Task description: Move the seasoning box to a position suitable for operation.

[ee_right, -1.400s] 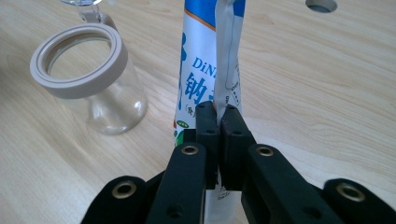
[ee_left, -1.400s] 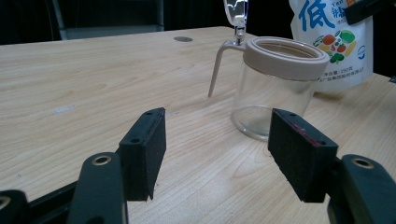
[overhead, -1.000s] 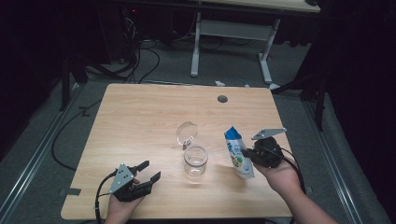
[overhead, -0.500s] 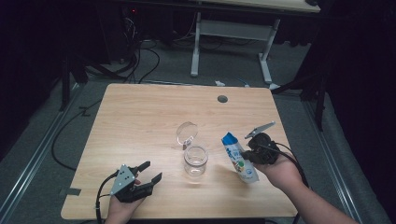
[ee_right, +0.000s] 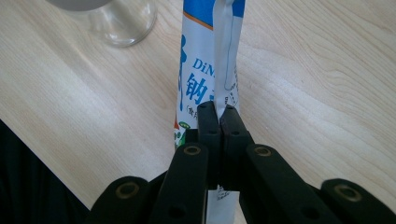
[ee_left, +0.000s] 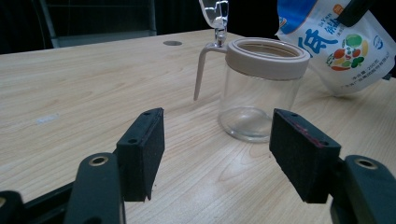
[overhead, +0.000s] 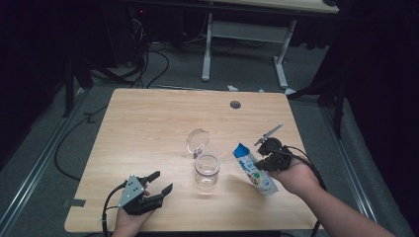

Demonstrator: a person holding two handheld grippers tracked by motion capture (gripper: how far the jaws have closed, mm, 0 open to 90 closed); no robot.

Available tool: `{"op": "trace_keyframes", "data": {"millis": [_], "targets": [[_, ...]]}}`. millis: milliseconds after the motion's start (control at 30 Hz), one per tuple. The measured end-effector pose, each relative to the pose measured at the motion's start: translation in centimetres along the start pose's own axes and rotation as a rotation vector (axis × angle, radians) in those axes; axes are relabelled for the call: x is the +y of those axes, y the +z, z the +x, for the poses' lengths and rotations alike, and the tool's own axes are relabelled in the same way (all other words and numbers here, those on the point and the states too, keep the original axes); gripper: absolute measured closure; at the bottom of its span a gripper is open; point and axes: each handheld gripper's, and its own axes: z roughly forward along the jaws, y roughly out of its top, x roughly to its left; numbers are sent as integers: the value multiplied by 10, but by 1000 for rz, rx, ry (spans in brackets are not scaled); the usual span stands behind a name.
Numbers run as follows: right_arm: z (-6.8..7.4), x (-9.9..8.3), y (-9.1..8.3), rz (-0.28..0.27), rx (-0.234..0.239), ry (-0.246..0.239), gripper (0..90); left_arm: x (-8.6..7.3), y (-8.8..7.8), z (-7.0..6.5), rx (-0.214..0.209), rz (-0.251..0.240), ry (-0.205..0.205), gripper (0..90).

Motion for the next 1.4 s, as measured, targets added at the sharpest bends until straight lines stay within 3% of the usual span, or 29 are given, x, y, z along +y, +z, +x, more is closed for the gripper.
{"op": "trace_keyframes", "data": {"millis": [300,633,833,1100,1333,1400], "targets": [[0,8,-1,78,7,-20,900,0,3,-6,-15,9,14,362],[-3,14,-11,105,11,-20,900,1,5,-15,-31,-7,25,330],[3,13,-14,98,37,-9,900,0,17,-34,-69,13,48,294],[21,14,-26,89,57,-13,900,6,40,-65,-140,59,81,252],[35,21,-41,70,52,-40,900,12,56,-89,-194,25,90,256],[38,23,-43,71,50,-48,900,13,63,-96,-214,35,96,255]]}}
